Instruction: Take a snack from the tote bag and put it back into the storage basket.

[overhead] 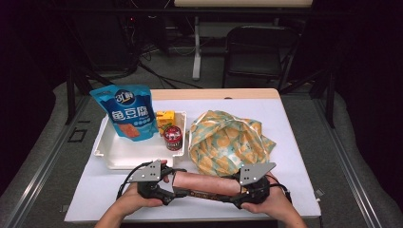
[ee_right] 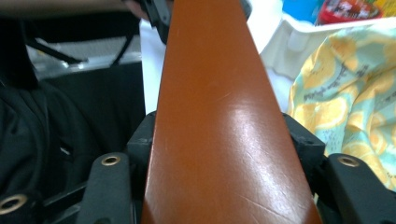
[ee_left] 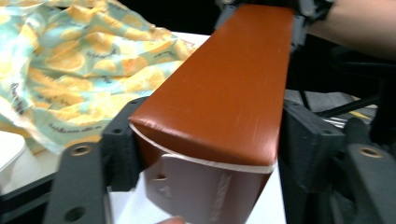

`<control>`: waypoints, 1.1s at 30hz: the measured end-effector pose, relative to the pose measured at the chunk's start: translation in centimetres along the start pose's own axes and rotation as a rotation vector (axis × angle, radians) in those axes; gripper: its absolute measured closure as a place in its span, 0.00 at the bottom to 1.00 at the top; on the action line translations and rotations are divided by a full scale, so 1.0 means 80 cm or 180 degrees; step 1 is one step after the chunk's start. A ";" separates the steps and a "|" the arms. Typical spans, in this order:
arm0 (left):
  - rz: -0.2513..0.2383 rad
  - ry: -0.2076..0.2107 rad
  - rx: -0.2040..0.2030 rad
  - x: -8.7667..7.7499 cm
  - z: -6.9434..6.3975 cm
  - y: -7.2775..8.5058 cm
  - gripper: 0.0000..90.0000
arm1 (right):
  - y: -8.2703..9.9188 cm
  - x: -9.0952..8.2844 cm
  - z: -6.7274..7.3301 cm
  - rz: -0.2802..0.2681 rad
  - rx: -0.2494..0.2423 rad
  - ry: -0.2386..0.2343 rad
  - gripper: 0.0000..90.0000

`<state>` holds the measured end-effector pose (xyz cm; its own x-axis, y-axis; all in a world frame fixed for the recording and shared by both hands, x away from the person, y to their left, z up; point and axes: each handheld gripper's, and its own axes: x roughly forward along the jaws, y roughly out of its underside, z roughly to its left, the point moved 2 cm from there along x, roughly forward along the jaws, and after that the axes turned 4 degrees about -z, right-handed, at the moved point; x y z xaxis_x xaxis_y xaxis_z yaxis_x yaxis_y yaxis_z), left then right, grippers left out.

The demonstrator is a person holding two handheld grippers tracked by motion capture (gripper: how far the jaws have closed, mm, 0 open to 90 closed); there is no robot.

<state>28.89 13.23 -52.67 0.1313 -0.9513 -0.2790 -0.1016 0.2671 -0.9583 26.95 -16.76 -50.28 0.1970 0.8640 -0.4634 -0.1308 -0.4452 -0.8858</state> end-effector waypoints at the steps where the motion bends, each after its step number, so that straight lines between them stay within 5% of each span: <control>1: -0.0012 0.0047 0.0009 -0.001 -0.001 -0.001 0.44 | 0.001 -0.002 -0.002 -0.0045 0.0055 0.0033 0.40; 3: -0.0017 0.0115 0.0041 -0.002 -0.004 -0.002 0.51 | 0.004 -0.009 -0.010 -0.0115 0.0168 0.0245 0.29; 6: -0.0008 -0.0001 0.0063 -0.004 -0.005 -0.005 0.52 | 0.007 -0.015 -0.018 -0.0213 0.0338 0.0314 0.24; 12: -0.0045 -0.0127 -0.0030 -0.021 0.002 -0.002 0.53 | 0.011 -0.027 -0.023 -0.0333 0.0432 0.0591 0.16; 33: -0.0104 -0.0662 -0.0106 -0.105 0.013 0.000 0.53 | 0.023 -0.035 -0.034 -0.0298 0.0558 0.0882 0.16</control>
<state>28.80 21.43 -50.42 0.3353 -0.9061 -0.2579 -0.1261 0.2282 -0.9654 28.78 -20.66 -50.67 0.4695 0.7918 -0.3907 -0.2599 -0.2990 -0.9182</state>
